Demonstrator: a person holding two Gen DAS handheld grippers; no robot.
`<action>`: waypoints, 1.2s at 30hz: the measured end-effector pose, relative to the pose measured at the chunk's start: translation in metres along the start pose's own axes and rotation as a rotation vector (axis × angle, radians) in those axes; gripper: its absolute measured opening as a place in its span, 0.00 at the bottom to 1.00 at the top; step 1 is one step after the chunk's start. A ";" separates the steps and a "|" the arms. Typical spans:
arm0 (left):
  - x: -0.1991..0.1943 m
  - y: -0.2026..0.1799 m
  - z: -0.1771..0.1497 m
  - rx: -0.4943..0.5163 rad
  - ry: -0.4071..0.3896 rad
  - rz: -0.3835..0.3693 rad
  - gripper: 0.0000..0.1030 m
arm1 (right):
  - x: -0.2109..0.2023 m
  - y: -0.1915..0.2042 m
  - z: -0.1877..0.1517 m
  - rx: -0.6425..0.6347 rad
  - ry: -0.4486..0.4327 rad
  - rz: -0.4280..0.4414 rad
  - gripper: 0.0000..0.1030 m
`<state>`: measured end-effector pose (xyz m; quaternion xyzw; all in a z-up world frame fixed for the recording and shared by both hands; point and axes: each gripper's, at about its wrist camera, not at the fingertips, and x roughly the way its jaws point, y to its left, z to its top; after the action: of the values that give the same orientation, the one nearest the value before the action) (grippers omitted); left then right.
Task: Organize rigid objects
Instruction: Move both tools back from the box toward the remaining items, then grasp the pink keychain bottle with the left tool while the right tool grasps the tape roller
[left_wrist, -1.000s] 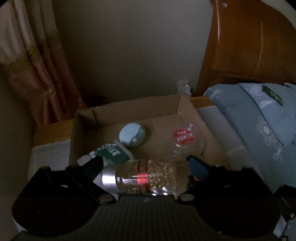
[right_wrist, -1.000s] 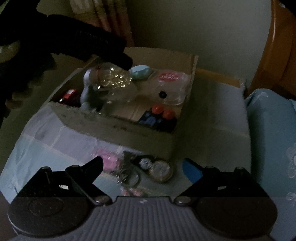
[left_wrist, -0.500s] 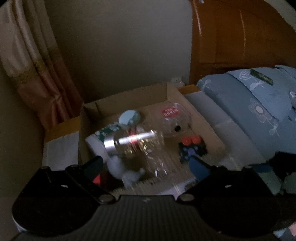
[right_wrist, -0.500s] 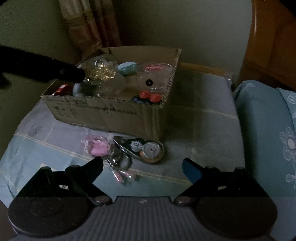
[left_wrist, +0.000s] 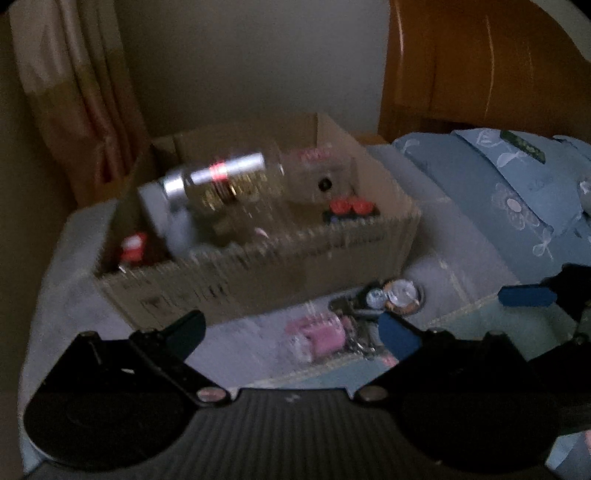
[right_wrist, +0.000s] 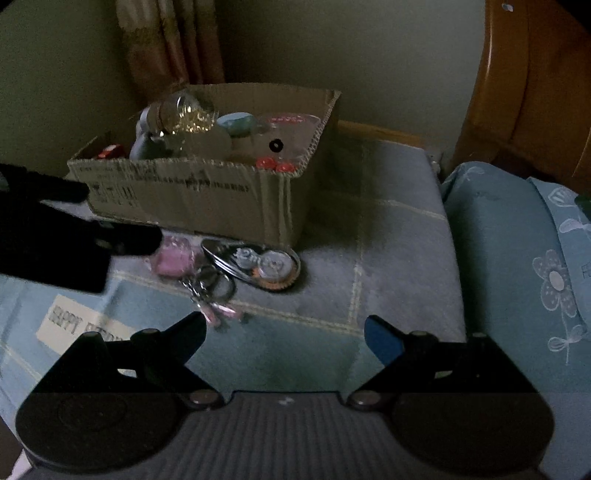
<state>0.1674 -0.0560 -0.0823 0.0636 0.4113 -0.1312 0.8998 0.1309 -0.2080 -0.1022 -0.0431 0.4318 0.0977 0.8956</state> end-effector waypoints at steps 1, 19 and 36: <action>0.005 -0.001 -0.003 -0.006 0.002 -0.003 0.97 | 0.001 -0.001 -0.002 -0.002 0.003 -0.001 0.92; 0.039 0.015 -0.022 -0.124 0.028 -0.009 0.97 | 0.008 -0.011 -0.003 0.026 0.010 -0.013 0.92; 0.043 0.002 -0.022 -0.155 -0.004 0.027 0.58 | 0.007 -0.007 0.004 0.028 -0.005 -0.027 0.92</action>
<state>0.1786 -0.0572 -0.1291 -0.0009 0.4173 -0.0869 0.9046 0.1396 -0.2133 -0.1056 -0.0360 0.4303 0.0796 0.8984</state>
